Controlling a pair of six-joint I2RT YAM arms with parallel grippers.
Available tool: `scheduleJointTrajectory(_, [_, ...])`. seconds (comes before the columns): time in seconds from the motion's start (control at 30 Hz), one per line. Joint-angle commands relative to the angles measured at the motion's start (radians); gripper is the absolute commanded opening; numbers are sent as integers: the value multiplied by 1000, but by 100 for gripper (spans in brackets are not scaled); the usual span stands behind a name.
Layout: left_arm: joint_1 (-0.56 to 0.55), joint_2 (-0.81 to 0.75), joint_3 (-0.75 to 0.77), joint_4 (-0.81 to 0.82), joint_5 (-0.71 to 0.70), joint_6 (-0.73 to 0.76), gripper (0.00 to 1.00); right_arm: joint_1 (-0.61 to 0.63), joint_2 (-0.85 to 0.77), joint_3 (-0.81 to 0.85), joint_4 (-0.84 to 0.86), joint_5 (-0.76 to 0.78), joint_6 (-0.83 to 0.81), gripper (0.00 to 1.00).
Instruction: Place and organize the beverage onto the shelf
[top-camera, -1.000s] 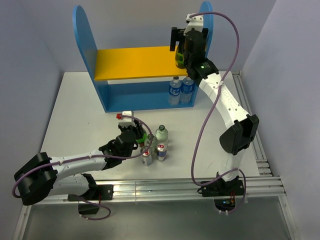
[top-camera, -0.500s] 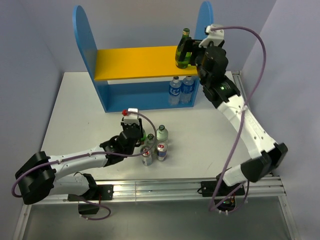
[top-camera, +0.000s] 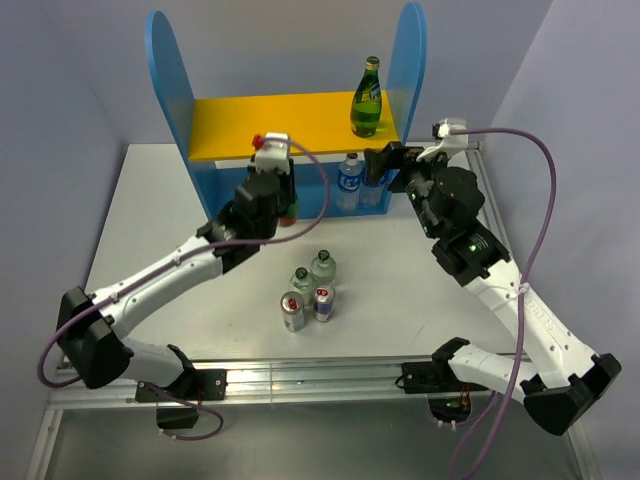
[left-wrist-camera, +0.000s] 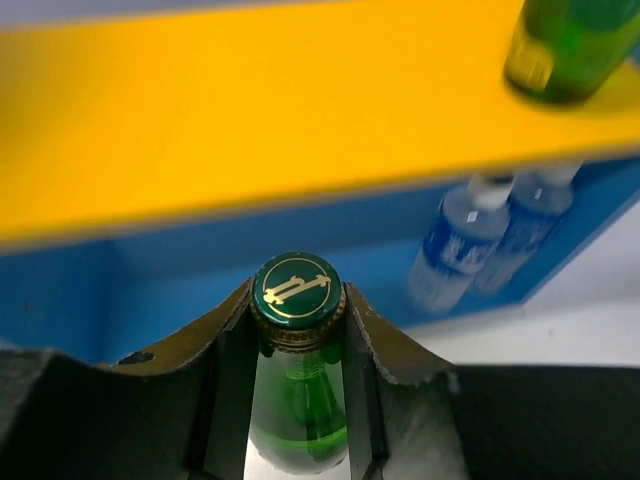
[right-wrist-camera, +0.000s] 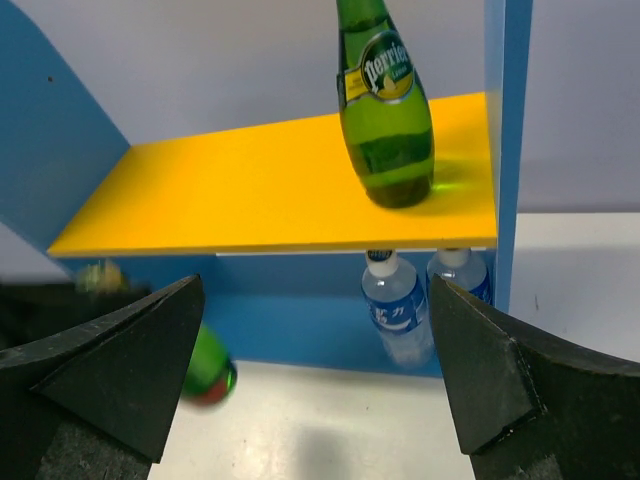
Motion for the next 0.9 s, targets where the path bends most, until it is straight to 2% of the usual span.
scheduleJointTrajectory(0.0, [27,48,286,47,96,113,0,9,-62,-38,42,8,8,100])
scheduleJointTrajectory(0.1, [38,129,439,-13,127,145,0,9,-81,-63,42,54,-5,100])
scheduleJointTrajectory(0.3, [53,293,872,-177,233,205,0,11,-115,-106,76,91,-6,100])
scheduleJointTrajectory(0.5, [63,428,1126,-245,290,230,0,11,-122,-115,72,114,-11,100])
scheduleJointTrajectory(0.63, [92,508,1221,-236,342,222,0,9,-127,-118,76,118,-12,100])
scheduleJointTrajectory(0.87, [152,617,1257,-115,454,213,0,9,-144,-127,79,129,-22,100])
